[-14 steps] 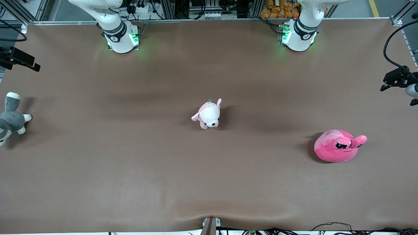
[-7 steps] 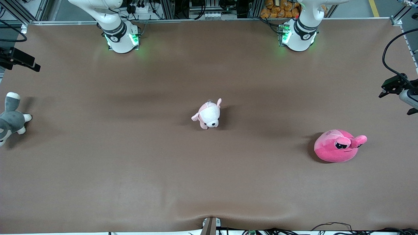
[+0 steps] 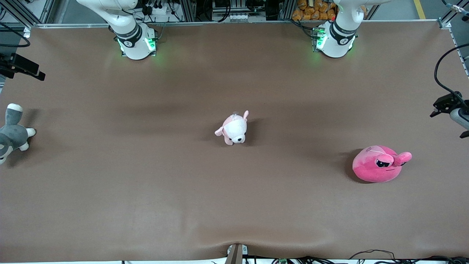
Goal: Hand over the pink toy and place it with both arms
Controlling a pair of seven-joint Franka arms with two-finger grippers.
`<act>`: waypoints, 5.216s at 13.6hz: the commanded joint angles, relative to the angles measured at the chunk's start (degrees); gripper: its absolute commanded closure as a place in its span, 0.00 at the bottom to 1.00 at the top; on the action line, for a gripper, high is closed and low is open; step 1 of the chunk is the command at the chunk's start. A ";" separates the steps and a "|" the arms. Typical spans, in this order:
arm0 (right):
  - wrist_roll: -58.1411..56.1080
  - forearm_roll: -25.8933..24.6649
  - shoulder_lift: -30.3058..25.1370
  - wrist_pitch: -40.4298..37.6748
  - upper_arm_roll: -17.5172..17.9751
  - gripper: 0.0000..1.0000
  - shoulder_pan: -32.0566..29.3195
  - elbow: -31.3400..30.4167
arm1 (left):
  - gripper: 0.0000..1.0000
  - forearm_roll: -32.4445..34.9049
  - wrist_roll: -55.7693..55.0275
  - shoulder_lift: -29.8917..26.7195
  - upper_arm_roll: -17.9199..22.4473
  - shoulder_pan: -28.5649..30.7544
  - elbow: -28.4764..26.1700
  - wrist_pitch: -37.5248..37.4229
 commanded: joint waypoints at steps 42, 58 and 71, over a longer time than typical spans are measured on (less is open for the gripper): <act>0.58 0.06 -0.22 0.27 0.33 0.00 -1.09 -0.42 | 0.00 -1.58 10.94 7.59 -0.63 1.47 -7.96 17.89; 0.58 0.06 -0.22 0.19 0.33 0.00 -1.09 -0.51 | 0.00 -4.92 12.88 9.34 -0.81 1.30 -12.79 25.63; 0.58 0.06 0.13 0.27 0.41 0.00 -1.00 -0.59 | 0.09 -5.18 14.37 10.49 -0.81 1.47 -14.11 28.18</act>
